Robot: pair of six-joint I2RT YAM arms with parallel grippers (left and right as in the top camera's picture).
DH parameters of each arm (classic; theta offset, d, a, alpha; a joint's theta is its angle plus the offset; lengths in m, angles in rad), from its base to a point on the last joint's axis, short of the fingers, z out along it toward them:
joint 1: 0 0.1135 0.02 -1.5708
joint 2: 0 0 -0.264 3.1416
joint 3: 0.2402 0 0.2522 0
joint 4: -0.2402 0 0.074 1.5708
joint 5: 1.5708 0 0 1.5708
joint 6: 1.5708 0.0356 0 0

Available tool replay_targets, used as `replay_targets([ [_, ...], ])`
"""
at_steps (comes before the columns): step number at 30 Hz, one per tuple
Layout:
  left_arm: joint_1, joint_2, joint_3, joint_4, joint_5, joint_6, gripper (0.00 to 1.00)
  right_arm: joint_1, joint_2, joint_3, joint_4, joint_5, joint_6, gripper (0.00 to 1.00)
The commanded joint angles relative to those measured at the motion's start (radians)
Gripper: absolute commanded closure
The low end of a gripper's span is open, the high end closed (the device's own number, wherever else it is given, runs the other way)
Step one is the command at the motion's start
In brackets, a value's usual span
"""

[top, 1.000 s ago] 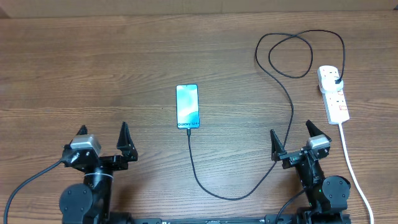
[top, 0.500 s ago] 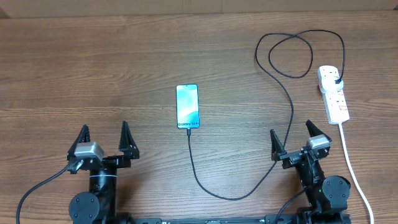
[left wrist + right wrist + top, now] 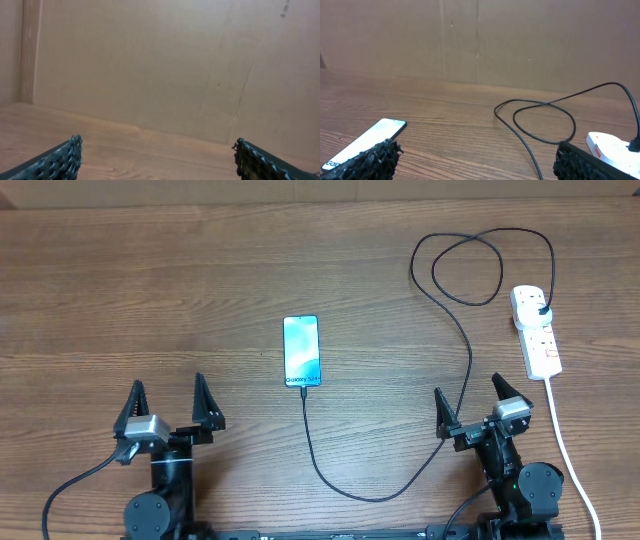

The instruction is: Plug charger to phone and switch on socket

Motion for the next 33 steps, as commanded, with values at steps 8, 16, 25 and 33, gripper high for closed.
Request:
replay_targets([
  [8, 0.008, -0.013, -0.055, -0.002, -0.043, 0.037, 0.00, 0.005, -0.009, -0.010, 0.003, 0.007, -0.007, 0.00],
  [16, 0.008, -0.013, -0.055, -0.161, -0.042, 0.095, 0.00, 0.005, -0.009, -0.010, 0.003, 0.007, -0.007, 0.00],
  [25, 0.008, -0.013, -0.055, -0.233, 0.000, 0.182, 0.00, 0.005, -0.009, -0.010, 0.003, 0.007, -0.007, 0.00],
  [33, 0.008, -0.013, -0.055, -0.237, 0.021, 0.200, 0.00, 0.005, -0.009, -0.010, 0.003, 0.007, -0.007, 0.00],
])
